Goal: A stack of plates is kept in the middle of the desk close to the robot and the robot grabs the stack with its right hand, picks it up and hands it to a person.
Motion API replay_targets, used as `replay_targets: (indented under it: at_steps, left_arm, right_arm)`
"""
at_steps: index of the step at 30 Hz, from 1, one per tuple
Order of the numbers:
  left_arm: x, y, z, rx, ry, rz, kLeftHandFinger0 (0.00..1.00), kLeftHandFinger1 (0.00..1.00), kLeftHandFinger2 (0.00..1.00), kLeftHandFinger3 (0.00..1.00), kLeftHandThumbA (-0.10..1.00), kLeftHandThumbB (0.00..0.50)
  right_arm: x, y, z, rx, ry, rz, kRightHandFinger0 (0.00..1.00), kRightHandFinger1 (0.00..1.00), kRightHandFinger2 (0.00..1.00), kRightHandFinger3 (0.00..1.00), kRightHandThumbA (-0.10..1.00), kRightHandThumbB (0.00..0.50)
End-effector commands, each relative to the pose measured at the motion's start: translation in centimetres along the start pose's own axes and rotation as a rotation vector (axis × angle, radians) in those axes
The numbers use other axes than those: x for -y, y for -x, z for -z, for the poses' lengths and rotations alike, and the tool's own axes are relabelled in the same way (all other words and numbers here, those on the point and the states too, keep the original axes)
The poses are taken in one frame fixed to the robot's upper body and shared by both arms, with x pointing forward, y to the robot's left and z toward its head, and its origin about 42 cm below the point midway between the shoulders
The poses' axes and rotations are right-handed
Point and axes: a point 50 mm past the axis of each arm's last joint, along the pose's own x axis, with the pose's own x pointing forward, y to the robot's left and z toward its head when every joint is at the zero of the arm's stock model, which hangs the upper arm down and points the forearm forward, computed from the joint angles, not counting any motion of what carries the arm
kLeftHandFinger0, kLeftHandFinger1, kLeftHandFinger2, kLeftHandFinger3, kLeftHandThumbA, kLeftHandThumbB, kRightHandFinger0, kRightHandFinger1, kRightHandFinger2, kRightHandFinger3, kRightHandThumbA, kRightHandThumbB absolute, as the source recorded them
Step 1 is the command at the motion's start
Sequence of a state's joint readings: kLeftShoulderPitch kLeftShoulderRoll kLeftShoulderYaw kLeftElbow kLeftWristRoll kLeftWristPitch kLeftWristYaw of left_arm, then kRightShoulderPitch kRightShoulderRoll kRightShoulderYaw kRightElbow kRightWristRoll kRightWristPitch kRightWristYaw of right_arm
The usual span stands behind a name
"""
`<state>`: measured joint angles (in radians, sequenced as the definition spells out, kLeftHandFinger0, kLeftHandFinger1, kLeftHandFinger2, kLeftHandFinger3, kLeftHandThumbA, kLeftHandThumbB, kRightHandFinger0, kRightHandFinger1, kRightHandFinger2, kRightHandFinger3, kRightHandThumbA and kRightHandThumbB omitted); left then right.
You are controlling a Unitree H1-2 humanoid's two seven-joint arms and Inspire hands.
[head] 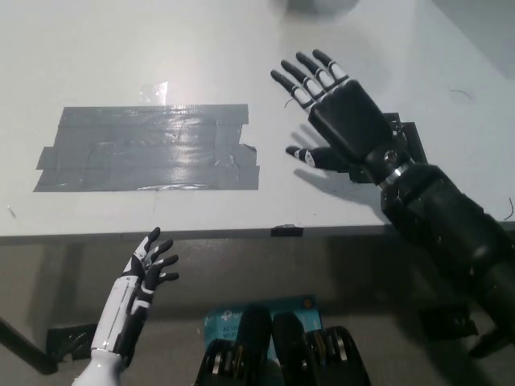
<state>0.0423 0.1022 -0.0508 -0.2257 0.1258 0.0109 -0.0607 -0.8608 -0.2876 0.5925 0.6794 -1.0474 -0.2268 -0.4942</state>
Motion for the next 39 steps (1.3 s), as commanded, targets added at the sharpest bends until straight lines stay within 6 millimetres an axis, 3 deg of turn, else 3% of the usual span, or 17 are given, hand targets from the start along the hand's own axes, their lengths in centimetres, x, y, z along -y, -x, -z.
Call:
replay_targets:
  at_steps: [1,3,7,9,10,11,14,18,21,24,26,29,31,32,33,36,39]
  left_arm:
    - [0.0,-0.4,-1.2,0.062,-0.011,0.009,0.78,0.85,0.91,1.0,0.94,0.0]
    - [-0.1,-0.4,-1.2,0.064,-0.013,0.01,0.78,0.85,0.92,1.0,0.94,0.0]
    - [-0.3,-0.7,-1.5,0.064,-0.004,0.003,0.79,0.86,0.92,1.0,0.93,0.0]
    - [-0.3,-0.8,-1.5,0.072,-0.013,0.007,0.78,0.85,0.91,1.0,0.92,0.0]
    - [-0.3,-0.9,-1.5,0.074,-0.011,0.008,0.78,0.85,0.92,1.0,0.92,0.0]
    - [-0.2,-1.0,-1.6,0.078,-0.005,0.007,0.78,0.85,0.92,1.0,0.92,0.0]
    - [-0.4,-1.1,-1.6,0.078,-0.002,-0.002,0.78,0.85,0.93,1.0,0.92,0.0]
    - [-0.5,-1.1,-1.4,0.076,-0.004,-0.008,0.78,0.85,0.92,1.0,0.91,0.0]
    - [-0.3,-0.8,-1.1,0.066,0.0,-0.008,0.79,0.86,0.92,1.0,0.91,0.0]
    - [-0.2,-0.6,-0.9,0.061,-0.001,-0.008,0.79,0.87,0.93,1.0,0.92,0.0]
    - [0.0,-0.3,-0.6,0.055,-0.002,-0.01,0.82,0.9,0.94,1.0,0.97,0.0]
    - [0.0,-0.2,-0.5,0.052,-0.001,-0.012,0.84,0.91,0.95,1.0,1.0,0.0]
    - [-0.1,-0.1,-0.4,0.047,-0.016,-0.012,0.84,0.92,0.96,1.0,1.0,0.0]
    - [-0.1,0.0,-0.4,0.045,-0.019,-0.011,0.84,0.92,0.96,1.0,1.0,0.0]
    - [-0.1,0.0,-0.3,0.044,-0.023,-0.01,0.84,0.92,0.96,1.0,1.0,0.0]
    - [-0.1,0.1,-0.3,0.045,-0.016,-0.007,0.84,0.92,0.96,1.0,1.0,0.0]
    - [0.0,0.0,-0.3,0.043,-0.006,-0.014,0.84,0.95,0.97,1.0,1.0,0.0]
  right_arm:
    - [8.7,-0.9,1.4,-0.087,-0.183,-0.038,1.0,1.0,1.0,1.0,0.93,0.5]
    - [10.1,0.1,1.1,-0.069,-0.217,0.003,1.0,1.0,1.0,1.0,0.99,0.5]
    - [14.7,3.1,-0.3,-0.022,-0.256,0.11,1.0,1.0,1.0,1.0,1.0,0.5]
    - [17.7,6.3,-1.6,-0.005,-0.287,0.185,1.0,1.0,1.0,1.0,1.0,0.5]
    - [18.2,7.0,-1.9,-0.001,-0.288,0.197,1.0,1.0,1.0,1.0,1.0,0.5]
    - [19.5,9.0,-2.7,0.006,-0.288,0.241,1.0,1.0,1.0,1.0,1.0,0.499]
    - [21.0,13.1,-4.7,0.025,-0.307,0.319,1.0,1.0,1.0,1.0,1.0,0.496]
    - [21.2,16.4,-6.6,0.036,-0.347,0.355,1.0,1.0,1.0,1.0,1.0,0.478]
    - [20.2,19.2,-8.5,0.011,-0.436,0.353,1.0,1.0,1.0,1.0,0.96,0.471]
    - [18.9,20.4,-9.4,-0.02,-0.498,0.328,1.0,1.0,1.0,1.0,0.96,0.458]
    - [16.1,21.5,-10.2,-0.088,-0.564,0.294,1.0,1.0,1.0,1.0,1.0,0.441]
    - [14.5,21.9,-10.7,-0.14,-0.605,0.264,1.0,1.0,1.0,1.0,1.0,0.427]
    - [11.4,22.7,-11.3,-0.213,-0.69,0.218,1.0,1.0,1.0,1.0,1.0,0.401]
    - [10.9,22.8,-11.3,-0.224,-0.705,0.21,1.0,1.0,1.0,1.0,1.0,0.363]
    - [9.0,23.2,-11.3,-0.271,-0.746,0.164,1.0,1.0,1.0,1.0,1.0,0.38]
    - [6.4,23.7,-11.3,-0.332,-0.82,0.122,1.0,1.0,1.0,1.0,1.0,0.375]
    - [3.9,24.0,-10.8,-0.379,-0.864,0.084,1.0,1.0,1.0,1.0,1.0,0.335]
